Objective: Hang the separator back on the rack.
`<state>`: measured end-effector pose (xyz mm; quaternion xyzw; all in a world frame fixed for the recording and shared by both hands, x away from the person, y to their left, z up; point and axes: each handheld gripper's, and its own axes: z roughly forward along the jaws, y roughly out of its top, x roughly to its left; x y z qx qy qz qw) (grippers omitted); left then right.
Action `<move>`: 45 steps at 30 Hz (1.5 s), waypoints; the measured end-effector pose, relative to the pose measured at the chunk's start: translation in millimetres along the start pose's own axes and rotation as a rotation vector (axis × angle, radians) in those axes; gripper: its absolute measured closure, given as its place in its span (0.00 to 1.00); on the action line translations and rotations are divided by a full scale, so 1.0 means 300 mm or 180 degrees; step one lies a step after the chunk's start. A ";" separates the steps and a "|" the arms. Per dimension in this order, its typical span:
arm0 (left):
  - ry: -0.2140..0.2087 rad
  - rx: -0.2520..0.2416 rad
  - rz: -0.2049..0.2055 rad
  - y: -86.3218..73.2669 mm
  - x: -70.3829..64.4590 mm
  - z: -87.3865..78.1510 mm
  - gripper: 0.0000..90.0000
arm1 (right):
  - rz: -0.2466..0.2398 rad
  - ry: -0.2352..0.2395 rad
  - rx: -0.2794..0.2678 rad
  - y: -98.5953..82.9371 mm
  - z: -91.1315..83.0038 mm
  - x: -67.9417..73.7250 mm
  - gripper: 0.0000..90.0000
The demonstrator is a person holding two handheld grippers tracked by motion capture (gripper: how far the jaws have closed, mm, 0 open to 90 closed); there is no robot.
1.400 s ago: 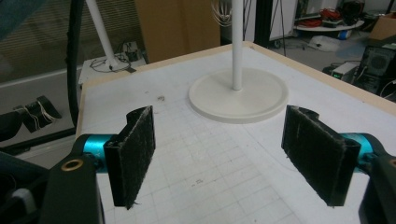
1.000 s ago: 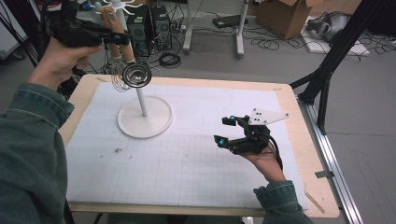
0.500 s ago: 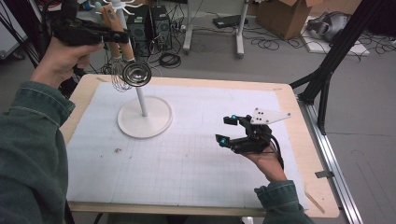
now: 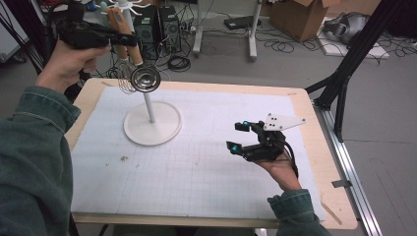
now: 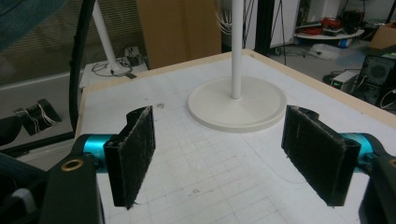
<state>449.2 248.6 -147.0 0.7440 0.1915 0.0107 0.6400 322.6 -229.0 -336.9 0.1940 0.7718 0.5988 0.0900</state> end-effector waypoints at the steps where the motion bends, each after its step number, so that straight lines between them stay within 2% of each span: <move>1: 0.0002 0.0002 -0.0006 -0.001 0.001 0.001 0.80 | -0.0010 -0.0001 -0.0010 0.000 0.001 -0.001 0.28; 5: 0.0029 0.0000 -0.0028 -0.006 0.001 0.003 0.80 | 0.0011 -0.0003 -0.0007 0.000 0.003 0.000 0.28; 12: 0.0086 -0.0122 -0.0102 -0.028 0.000 -0.014 0.80 | -0.0008 0.0019 -0.0004 0.000 0.007 0.001 0.28; 32: 0.0222 -0.0396 -0.0186 -0.077 -0.016 -0.045 0.79 | -0.0047 0.0050 0.0002 0.008 0.019 0.007 0.28; 40: 0.0297 -0.0444 -0.0258 -0.093 -0.013 -0.052 0.80 | -0.0052 0.0062 0.0004 0.009 0.021 0.010 0.28; 45: 0.0311 -0.0453 -0.0257 -0.093 -0.014 -0.046 0.80 | -0.0065 0.0065 -0.0006 0.015 0.021 0.012 0.28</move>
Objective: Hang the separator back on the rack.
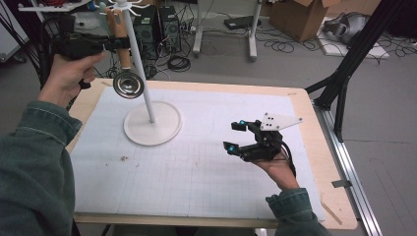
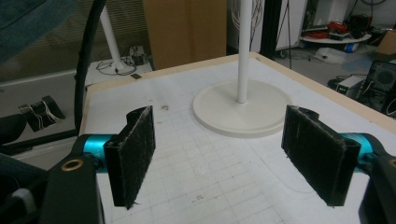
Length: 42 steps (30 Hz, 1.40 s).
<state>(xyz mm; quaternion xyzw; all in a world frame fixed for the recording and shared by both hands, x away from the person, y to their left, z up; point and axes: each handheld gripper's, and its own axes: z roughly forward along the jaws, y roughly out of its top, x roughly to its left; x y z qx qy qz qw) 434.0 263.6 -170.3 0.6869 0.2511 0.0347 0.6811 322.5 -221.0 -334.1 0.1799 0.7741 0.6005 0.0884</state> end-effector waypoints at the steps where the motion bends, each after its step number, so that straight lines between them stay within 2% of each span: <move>1: -0.0001 0.0004 0.0006 0.000 -0.002 0.000 0.79 | 0.0004 0.0002 0.0001 0.000 0.000 0.000 0.28; 9: 0.0126 0.0079 0.0098 -0.013 -0.021 -0.016 0.74 | -0.0005 0.0002 0.0002 0.006 -0.001 -0.001 0.28; 14: 0.0282 0.0135 0.0200 -0.016 -0.045 -0.031 0.71 | -0.0015 0.0009 0.0003 0.008 0.001 -0.005 0.28; 19: 0.0390 0.0122 0.0249 -0.026 -0.056 -0.046 0.69 | -0.0006 0.0024 0.0016 0.007 0.003 -0.007 0.28; 25: 0.0453 0.0179 0.0273 -0.029 -0.071 -0.055 0.65 | -0.0008 0.0011 0.0012 0.007 -0.005 -0.007 0.28; 30: 0.0445 0.0214 0.0315 -0.044 -0.091 -0.061 0.64 | -0.0014 -0.0016 -0.0010 0.005 -0.022 -0.007 0.28; 34: 0.0472 0.0265 0.0343 -0.070 -0.111 -0.071 0.63 | -0.0014 -0.0059 -0.0026 -0.003 -0.038 -0.006 0.28; 37: 0.0519 0.0370 0.0415 -0.096 -0.134 -0.076 0.59 | 0.0012 -0.0092 -0.0020 -0.014 -0.048 -0.008 0.28; 42: 0.0489 0.0459 0.0447 -0.143 -0.162 -0.088 0.54 | 0.0033 -0.0176 0.0001 -0.023 -0.058 -0.011 0.28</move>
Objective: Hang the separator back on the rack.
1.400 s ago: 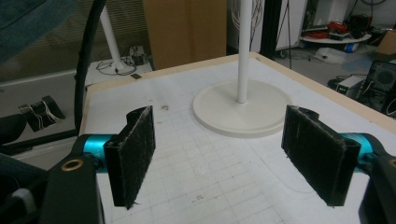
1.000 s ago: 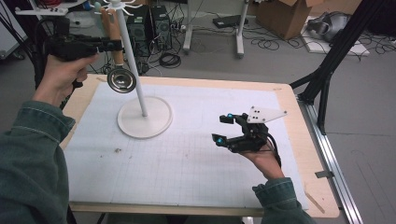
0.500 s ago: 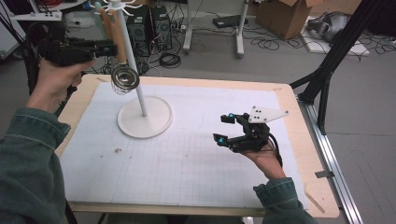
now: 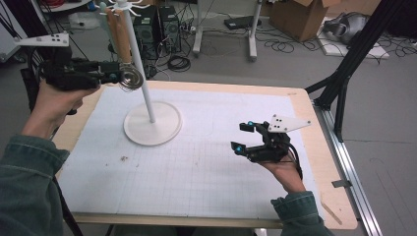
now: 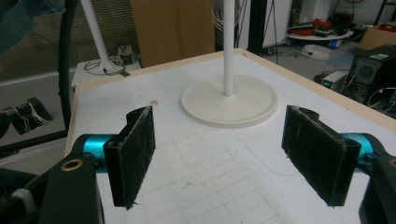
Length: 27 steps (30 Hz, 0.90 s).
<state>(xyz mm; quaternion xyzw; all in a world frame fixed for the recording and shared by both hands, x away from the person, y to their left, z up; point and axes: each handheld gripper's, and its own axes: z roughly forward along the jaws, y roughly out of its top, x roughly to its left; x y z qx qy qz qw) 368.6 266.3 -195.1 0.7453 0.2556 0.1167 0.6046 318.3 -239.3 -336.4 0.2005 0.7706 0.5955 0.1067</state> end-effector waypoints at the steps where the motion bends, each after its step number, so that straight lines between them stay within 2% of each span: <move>1: 0.0015 0.0001 0.0012 -0.008 -0.007 -0.003 0.53 | 0.0002 -0.0001 -0.0011 0.000 -0.001 0.001 0.28; 7: 0.0122 0.0065 0.0098 -0.057 -0.044 -0.019 0.45 | 0.0023 -0.0103 0.0059 -0.002 -0.005 0.001 0.28; 13: 0.0143 0.0122 0.0139 -0.100 -0.065 -0.015 0.39 | 0.0038 -0.0207 0.0115 -0.013 -0.010 0.000 0.26; 27: 0.0173 0.0119 0.0118 -0.225 -0.085 -0.002 0.27 | 0.0094 -0.0404 0.0185 -0.055 -0.038 -0.013 0.21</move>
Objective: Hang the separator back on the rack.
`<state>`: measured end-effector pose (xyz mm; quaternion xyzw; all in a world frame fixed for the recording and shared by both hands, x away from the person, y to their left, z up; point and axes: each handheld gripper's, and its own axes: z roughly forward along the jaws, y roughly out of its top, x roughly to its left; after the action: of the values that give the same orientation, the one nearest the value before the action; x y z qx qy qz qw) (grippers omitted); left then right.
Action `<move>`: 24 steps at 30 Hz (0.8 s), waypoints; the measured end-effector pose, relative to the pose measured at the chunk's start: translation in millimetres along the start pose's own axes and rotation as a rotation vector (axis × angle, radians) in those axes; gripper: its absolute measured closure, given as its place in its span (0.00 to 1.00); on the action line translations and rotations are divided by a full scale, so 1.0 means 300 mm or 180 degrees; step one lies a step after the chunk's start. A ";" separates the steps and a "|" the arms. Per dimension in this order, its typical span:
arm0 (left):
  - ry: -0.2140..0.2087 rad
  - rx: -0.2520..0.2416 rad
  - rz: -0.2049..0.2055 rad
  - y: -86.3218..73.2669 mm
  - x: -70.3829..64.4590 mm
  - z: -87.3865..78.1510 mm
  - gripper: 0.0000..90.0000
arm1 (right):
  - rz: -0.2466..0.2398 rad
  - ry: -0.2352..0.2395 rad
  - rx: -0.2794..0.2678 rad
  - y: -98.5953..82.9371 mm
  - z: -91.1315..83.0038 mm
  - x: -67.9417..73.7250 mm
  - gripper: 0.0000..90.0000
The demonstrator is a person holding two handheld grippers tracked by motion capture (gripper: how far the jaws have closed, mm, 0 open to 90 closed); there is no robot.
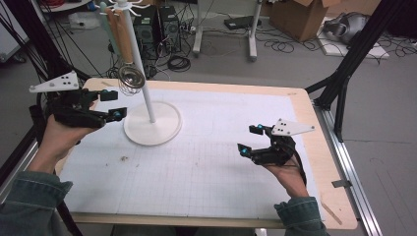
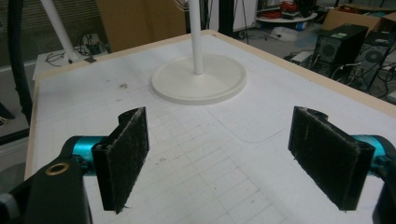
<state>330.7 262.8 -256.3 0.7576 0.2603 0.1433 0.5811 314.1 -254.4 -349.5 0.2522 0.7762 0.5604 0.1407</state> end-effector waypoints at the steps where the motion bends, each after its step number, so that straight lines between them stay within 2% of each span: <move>1: 0.0000 0.0003 0.0003 -0.010 -0.003 0.002 0.27 | -0.0002 -0.0017 -0.0003 -0.001 -0.001 0.000 0.21; 9: 0.0048 0.0007 0.0000 -0.063 -0.018 0.011 0.20 | 0.0015 -0.0088 0.0060 -0.020 -0.008 -0.001 0.19; 24: 0.0147 0.0014 0.0067 -0.144 -0.046 0.010 0.13 | 0.0034 -0.0158 0.0050 -0.050 -0.015 -0.001 0.16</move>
<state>310.9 260.8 -297.3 0.7581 0.2659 0.1664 0.5717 308.5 -261.8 -362.2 0.2713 0.7755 0.5487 0.1550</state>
